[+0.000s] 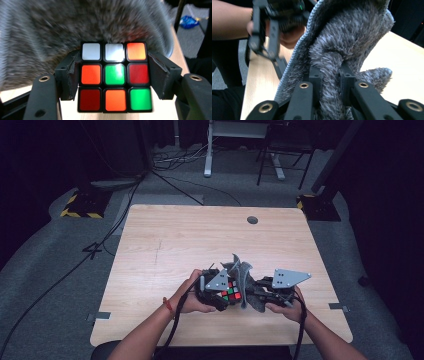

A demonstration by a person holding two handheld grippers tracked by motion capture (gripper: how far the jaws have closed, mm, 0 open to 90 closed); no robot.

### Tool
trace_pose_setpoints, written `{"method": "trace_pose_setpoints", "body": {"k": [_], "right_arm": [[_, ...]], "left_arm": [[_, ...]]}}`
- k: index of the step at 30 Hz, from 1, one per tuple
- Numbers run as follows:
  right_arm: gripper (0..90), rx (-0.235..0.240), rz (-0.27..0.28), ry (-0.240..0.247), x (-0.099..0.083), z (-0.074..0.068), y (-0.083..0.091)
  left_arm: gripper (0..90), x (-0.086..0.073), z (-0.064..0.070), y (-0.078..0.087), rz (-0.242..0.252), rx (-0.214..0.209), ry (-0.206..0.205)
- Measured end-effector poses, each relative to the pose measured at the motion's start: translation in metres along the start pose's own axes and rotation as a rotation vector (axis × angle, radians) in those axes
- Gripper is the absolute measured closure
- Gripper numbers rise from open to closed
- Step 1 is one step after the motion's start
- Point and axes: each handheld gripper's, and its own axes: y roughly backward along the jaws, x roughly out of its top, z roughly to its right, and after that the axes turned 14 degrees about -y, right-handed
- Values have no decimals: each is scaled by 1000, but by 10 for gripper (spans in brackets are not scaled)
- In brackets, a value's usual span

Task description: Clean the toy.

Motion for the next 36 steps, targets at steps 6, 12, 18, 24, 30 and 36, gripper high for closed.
{"method": "trace_pose_setpoints", "body": {"k": [6,12,18,24,30,36], "right_arm": [[778,-30,-26,22,1,-3,-4],[777,-84,-118,-30,-11,17,-1],[774,-75,-220,-58,-23,27,-10],[773,-51,-347,-86,-38,33,-25],[774,37,-264,-105,-32,28,-24],[775,50,-180,-102,-27,26,-12]], "left_arm": [[340,-1,0,-2,4,-9,1],[341,-1,-5,11,55,28,22],[341,0,-5,17,72,39,21],[341,3,-6,27,124,68,14],[341,-1,-6,24,106,63,15],[338,-7,-11,29,142,46,51]]}}
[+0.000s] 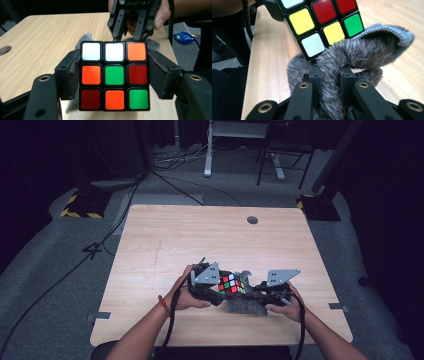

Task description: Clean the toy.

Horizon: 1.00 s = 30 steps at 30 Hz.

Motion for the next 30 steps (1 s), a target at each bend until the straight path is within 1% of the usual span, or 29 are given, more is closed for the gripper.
{"method": "trace_pose_setpoints", "body": {"k": [1,5,7,9,10,11,14,16,18,20,22,23,24,26,27,28,29,30], "right_arm": [[775,0,13,0,1,0,2],[775,-6,46,6,2,-1,7],[775,-15,52,12,3,-2,9],[775,-17,60,11,4,-2,10],[775,-17,66,9,4,-2,11],[776,-21,67,12,4,-2,11],[776,-34,58,18,4,-3,10],[776,-42,62,24,5,-4,11],[775,-56,65,31,6,-5,12],[775,-62,59,41,7,-7,11],[776,-69,60,43,8,-7,12],[776,-74,68,41,8,-7,13],[775,-73,73,38,9,-7,13],[775,-85,73,47,10,-7,14],[776,-95,77,51,10,-8,15],[776,-103,76,61,11,-9,15],[775,-114,79,70,12,-10,15],[775,-118,85,70,12,-10,16]], "left_arm": [[338,-1,0,1,7,0,10],[336,-3,-3,2,-6,-16,22],[334,-4,-3,0,-28,-18,22],[331,-5,-3,-2,-41,-18,20],[330,-5,-2,-3,-55,-17,21],[329,-5,-2,-4,-64,-16,12],[331,-5,-2,-6,-69,-10,16],[330,-5,-2,-7,-71,-9,18],[328,-6,-2,-10,-102,-11,16],[325,-6,-1,-12,-122,-12,11],[326,-5,1,-15,-142,-9,-6],[328,-5,1,-16,-148,-9,-10],[328,-5,1,-17,-154,-13,-5],[329,-5,2,-18,-162,-3,-14],[329,-5,1,-19,-169,-7,-7],[330,-5,1,-20,-168,-6,-5],[331,-6,0,-19,-153,-5,-2],[332,-6,0,-18,-144,-5,6]]}}
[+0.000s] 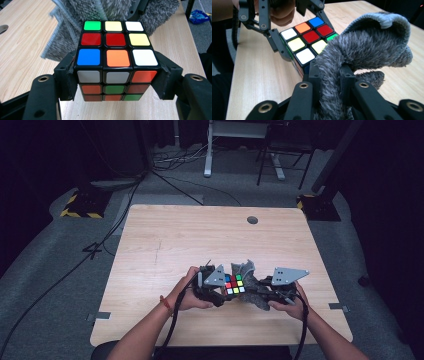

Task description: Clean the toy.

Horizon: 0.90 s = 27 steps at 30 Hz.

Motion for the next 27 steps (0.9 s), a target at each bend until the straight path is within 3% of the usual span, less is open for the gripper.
{"method": "trace_pose_setpoints", "body": {"k": [3,7,10,13,15,17,19,24,27], "right_arm": [[775,4,-9,-13,2,2,1],[775,20,-81,-29,-3,4,-6],[774,48,-145,-6,-7,0,-15],[774,81,-160,-2,-8,-3,-18],[774,107,-151,1,-9,-4,-16],[774,91,-128,11,-7,-3,-12],[774,92,-84,9,-4,-2,-6],[774,26,1,0,2,2,6],[772,0,-10,-24,1,6,4]], "left_arm": [[335,1,-1,4,41,16,0],[337,7,0,12,104,31,3],[337,7,-1,16,123,44,6],[337,4,-4,20,132,57,17],[336,1,-6,21,129,48,19],[336,-2,-8,20,131,28,37],[337,-3,-7,17,113,0,20],[336,4,3,6,88,-36,-18],[336,9,7,6,123,-30,-18]]}}
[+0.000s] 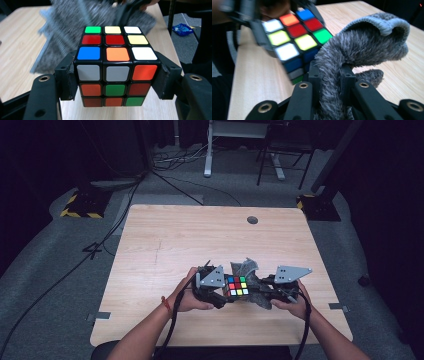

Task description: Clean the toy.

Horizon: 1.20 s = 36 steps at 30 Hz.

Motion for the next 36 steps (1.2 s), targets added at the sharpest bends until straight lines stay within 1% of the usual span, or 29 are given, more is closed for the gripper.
{"method": "trace_pose_setpoints", "body": {"k": [1,2,4,6,8,9,10,11,12,13,15,18,20,21,22,23,25,26,27,28,30,32,33,34,36], "right_arm": [[771,16,-21,-13,-1,2,-2],[771,27,-40,-12,-2,2,-3],[771,54,-74,-8,-5,2,-7],[770,78,-96,15,-7,-1,-8],[770,99,-86,29,-6,-5,-6],[770,110,-78,33,-5,-5,-4],[770,124,-63,37,-4,-5,-1],[770,133,-54,37,-3,-5,1],[770,138,-41,36,-3,-5,3],[770,134,-38,35,-2,-4,5],[769,103,-30,35,-1,-3,6],[770,67,-23,24,-1,3,9],[769,35,-24,21,-1,7,10],[767,14,-30,16,-2,9,11],[765,-9,-37,11,-2,11,11],[762,-16,-40,1,-3,13,12],[760,-30,-40,-10,-4,19,12],[759,-44,-49,-12,-5,22,12],[759,-67,-63,-5,-7,26,11],[759,-87,-72,-12,-9,31,11],[759,-90,-73,-40,-13,40,12],[756,-127,-98,-35,-17,46,12],[753,-128,-102,-54,-19,50,12],[750,-123,-108,-71,-21,54,12],[745,-137,-132,-73,-26,60,10]], "left_arm": [[335,1,0,0,5,5,-2],[335,2,0,1,0,21,-5],[335,2,-1,2,-10,41,4],[336,-2,-4,5,-17,60,19],[336,-6,-8,9,-22,83,33],[336,-7,-10,10,-25,104,42],[336,-8,-10,11,-35,116,41],[336,-9,-12,12,-41,123,38],[336,-11,-13,12,-38,122,45],[336,-13,-14,12,-37,120,49],[336,-15,-15,11,-56,127,38],[336,-20,-17,10,-64,134,41],[336,-25,-18,10,-65,132,46],[336,-28,-20,9,-69,133,57],[336,-31,-21,9,-60,125,71],[336,-34,-22,9,-52,115,80],[336,-37,-22,8,-55,108,83],[336,-38,-22,7,-57,100,80],[336,-40,-22,6,-54,94,87],[336,-42,-22,5,-56,86,91],[336,-45,-21,3,-68,72,94],[335,-48,-21,-1,-85,63,98],[335,-50,-20,-3,-93,56,101],[335,-52,-20,-4,-90,50,108],[335,-55,-19,-8,-96,29,118]]}}
